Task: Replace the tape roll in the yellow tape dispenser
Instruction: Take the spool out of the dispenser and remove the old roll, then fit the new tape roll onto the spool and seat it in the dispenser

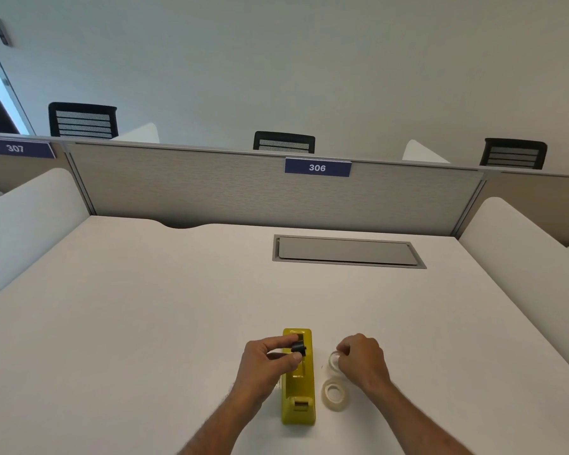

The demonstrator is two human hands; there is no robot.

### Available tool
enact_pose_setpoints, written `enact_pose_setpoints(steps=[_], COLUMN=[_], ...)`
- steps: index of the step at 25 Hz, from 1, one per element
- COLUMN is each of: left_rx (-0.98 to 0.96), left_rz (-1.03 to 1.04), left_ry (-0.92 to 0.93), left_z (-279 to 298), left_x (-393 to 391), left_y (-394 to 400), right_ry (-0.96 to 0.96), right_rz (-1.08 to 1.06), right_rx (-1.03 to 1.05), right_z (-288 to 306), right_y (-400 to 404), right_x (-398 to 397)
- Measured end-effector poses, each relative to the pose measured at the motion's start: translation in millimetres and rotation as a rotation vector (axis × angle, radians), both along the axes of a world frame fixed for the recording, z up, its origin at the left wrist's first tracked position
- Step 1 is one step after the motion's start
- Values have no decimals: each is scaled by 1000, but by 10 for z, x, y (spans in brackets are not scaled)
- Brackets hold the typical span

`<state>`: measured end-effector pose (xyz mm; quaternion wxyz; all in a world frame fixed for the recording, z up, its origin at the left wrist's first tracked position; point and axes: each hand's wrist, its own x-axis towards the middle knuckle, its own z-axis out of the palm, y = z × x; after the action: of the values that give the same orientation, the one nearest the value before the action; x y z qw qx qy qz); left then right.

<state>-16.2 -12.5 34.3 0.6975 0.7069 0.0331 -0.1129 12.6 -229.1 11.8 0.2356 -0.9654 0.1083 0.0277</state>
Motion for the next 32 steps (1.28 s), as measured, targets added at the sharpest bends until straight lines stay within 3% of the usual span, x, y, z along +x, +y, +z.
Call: enact_pose_setpoints(steps=[9, 15, 18, 21, 24, 28, 32], left_rx=[36, 44, 48, 48, 38, 2, 2], left_rz=[6, 14, 31, 41, 44, 36, 39], left_ry=[-2, 5, 16, 28, 30, 26, 29], left_z=[-23, -42, -48, -39, -28, -31, -45], left_x=[-4, -7, -13, -30, -42, -63, -87], left_y=[-9, -11, -16, -35, -44, -16, -12], right_ry=[73, -135, -125, 6, 29, -27, -72], right_rz=[25, 16, 237, 538, 558, 528, 403], right_rx=[-28, 107, 93, -182, -228, -140, 139], right_z=[-123, -135, -132, -225, -301, -289, -183], right_y=[-34, -85, -105, -132, -143, -137, -84], right_x=[-4, -153, -314, -428, -460, -471, -533])
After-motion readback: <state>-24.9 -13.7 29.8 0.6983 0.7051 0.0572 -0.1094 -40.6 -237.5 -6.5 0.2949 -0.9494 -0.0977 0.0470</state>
